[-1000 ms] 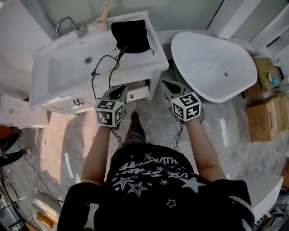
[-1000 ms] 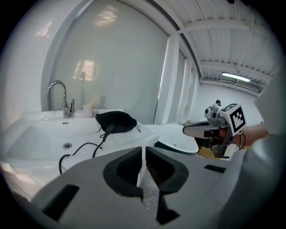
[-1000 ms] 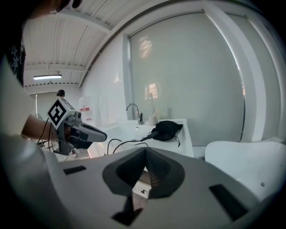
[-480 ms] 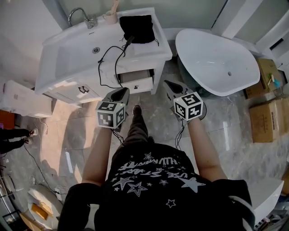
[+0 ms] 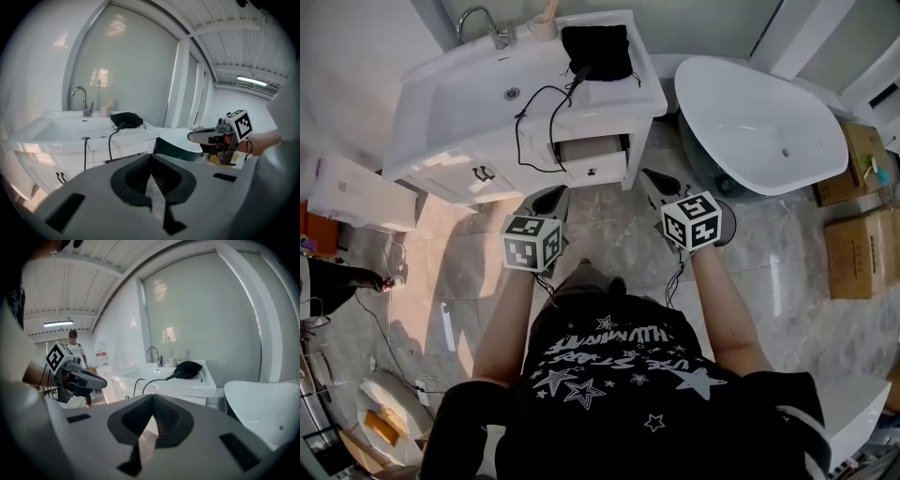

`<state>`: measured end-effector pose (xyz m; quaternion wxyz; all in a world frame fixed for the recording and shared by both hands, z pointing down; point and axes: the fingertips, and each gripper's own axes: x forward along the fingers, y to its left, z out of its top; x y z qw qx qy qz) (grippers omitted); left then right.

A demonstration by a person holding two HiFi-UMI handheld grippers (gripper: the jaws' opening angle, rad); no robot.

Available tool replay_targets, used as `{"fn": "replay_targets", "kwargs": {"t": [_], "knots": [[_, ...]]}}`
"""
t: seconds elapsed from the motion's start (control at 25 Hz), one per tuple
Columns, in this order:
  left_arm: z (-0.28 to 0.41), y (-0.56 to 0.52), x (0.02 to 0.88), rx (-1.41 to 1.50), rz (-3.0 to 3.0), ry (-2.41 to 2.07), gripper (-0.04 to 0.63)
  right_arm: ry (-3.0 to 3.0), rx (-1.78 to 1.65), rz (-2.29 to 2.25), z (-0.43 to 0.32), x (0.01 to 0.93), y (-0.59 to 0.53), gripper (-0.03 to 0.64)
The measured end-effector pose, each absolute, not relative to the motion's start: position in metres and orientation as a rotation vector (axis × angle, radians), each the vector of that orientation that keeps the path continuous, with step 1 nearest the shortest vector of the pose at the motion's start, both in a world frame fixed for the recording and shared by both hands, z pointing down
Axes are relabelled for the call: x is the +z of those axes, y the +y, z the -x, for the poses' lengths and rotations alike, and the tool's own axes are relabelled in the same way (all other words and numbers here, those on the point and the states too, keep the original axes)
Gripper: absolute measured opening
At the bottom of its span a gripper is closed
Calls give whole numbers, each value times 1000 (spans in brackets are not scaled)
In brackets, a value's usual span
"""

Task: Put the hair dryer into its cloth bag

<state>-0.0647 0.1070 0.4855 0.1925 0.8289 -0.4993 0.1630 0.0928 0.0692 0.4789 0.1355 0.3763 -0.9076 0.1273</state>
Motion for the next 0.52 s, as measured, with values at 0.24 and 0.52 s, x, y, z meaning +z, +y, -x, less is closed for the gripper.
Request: {"fn": "replay_targets", "kwargs": {"t": [0.24,0.52], "knots": [[77,106,494,466,-2291,-1410,9,-2617,364,-1094,-86,479,67,6],[102,111,496,463,-2290,-1375,9,-2590,390,-1149,-67,478,69,6]]}}
